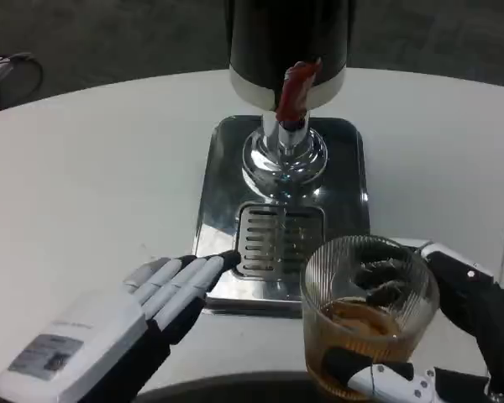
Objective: Grasp the cup under the faucet to collect the drink, then remove the cup.
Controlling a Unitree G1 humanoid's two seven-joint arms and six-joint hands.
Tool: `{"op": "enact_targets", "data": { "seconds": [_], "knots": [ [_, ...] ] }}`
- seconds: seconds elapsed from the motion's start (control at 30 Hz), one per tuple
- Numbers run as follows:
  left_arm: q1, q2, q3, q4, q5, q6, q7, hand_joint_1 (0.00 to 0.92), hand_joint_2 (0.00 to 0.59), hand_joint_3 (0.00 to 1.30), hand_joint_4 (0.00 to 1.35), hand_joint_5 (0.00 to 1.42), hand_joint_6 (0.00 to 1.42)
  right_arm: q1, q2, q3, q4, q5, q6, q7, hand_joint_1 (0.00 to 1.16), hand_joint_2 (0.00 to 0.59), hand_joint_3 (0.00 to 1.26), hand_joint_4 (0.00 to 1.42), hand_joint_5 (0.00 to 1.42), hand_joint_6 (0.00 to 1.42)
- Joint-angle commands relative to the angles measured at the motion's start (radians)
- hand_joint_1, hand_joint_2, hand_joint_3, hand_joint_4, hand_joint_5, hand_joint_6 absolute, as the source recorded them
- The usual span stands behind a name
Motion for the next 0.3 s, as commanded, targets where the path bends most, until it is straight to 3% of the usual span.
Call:
{"op": "enact_targets", "data": {
  "seconds": [0.03, 0.3],
  "knots": [
    [0.01, -0.002, 0.002, -0.007, 0.002, 0.012, -0.01, 0.0, 0.042, 0.0, 0.0, 0.0, 0.0, 0.0, 0.003, -0.001, -0.025, 0.02, -0.046, 0.004, 0.86, 0.2, 0.84, 0.91, 0.94, 0.47],
    [0.019, -0.008, 0.001, -0.015, -0.004, 0.025, -0.01, 0.0, 0.042, 0.0, 0.0, 0.0, 0.0, 0.006, 0.001, -0.002, -0.026, 0.023, -0.047, 0.001, 0.86, 0.2, 0.84, 0.91, 0.94, 0.47]
  ]
}}
